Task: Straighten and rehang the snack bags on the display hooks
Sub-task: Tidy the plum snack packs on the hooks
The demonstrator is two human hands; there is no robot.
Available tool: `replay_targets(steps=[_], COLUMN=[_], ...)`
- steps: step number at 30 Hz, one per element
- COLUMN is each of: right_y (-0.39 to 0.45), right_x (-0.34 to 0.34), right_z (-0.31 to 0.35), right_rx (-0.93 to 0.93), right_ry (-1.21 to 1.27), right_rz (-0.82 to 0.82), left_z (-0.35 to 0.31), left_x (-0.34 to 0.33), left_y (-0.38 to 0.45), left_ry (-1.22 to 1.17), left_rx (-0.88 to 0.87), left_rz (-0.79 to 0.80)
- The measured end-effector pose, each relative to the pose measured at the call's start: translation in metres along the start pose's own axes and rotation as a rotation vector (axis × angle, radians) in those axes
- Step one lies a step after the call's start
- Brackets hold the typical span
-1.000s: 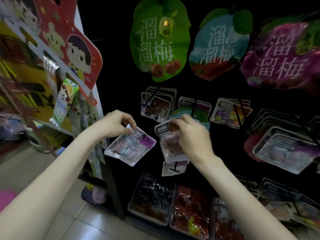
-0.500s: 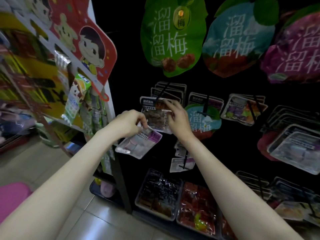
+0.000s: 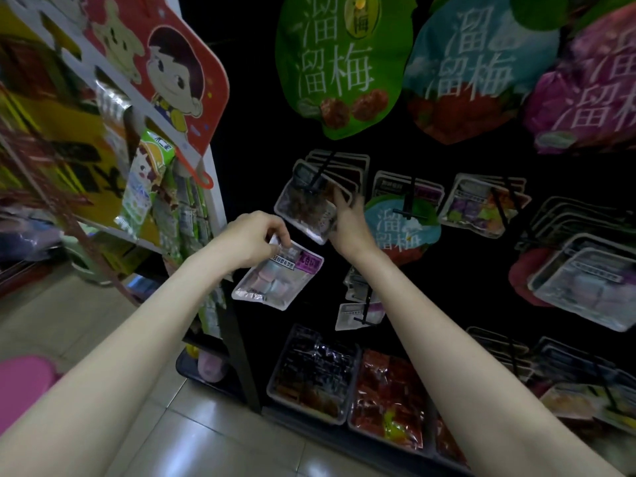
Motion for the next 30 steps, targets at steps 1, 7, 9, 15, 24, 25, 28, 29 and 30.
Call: replay_targets(steps=[1, 7, 9, 15, 24, 25, 28, 29, 30], right_y=[-0.005, -0.065, -0.080, -0.108, -0.075, -0.068, -0.054, -0.052, -0.051], right_x=[-0.002, -0.037, -0.047, -0.066, -0.074, -0.076, -0.085, -0.088, -0.090], right_z=[-0.005, -0.070, -0.100, -0.186, -0.247, -0.247, -0.246, -0.247, -0.247], right_rx=[-0.009, -0.014, -0.065, -0.191, -0.317, -0.313, -0.325, -0.345, -0.371], right_ry=[0.045, 0.335, 0.414, 0.333, 0.132, 0.138, 0.173, 0.195, 0.219], right_rz=[-0.017, 0.280, 0.356, 0.410, 0.194, 0.183, 0.174, 0.166, 0.151], left_z=[0.001, -0.008, -0.014, -0.001, -0.009, -0.014, -0.022, -0.022, -0.021], left_x=[-0.002, -0.044, -0.067, -0.157, -0.225, -0.232, -0.245, -0.245, -0.244], left_y=[0.001, 0.011, 0.014, 0.016, 0.027, 0.029, 0.033, 0.033, 0.034], left_ry=[-0.004, -0.104, -0.176, -0.339, 0.059, 0.075, 0.105, 0.104, 0.104], left_rx=[-0.005, -0.058, -0.079, 0.032, -0.045, -0.073, -0.120, -0.127, -0.128], left_rz=[-0.007, 0.057, 0.094, 0.267, 0.250, 0.269, 0.283, 0.270, 0.262])
Point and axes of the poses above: each hand's wrist, its own y-axis towards the middle knuckle, its own x-axis out of the back of the hand, z = x × y, the point moved 5 cm from there along y, towards the middle knuckle, and after that the axes turned 13 degrees about -x, right-handed, at the moved point
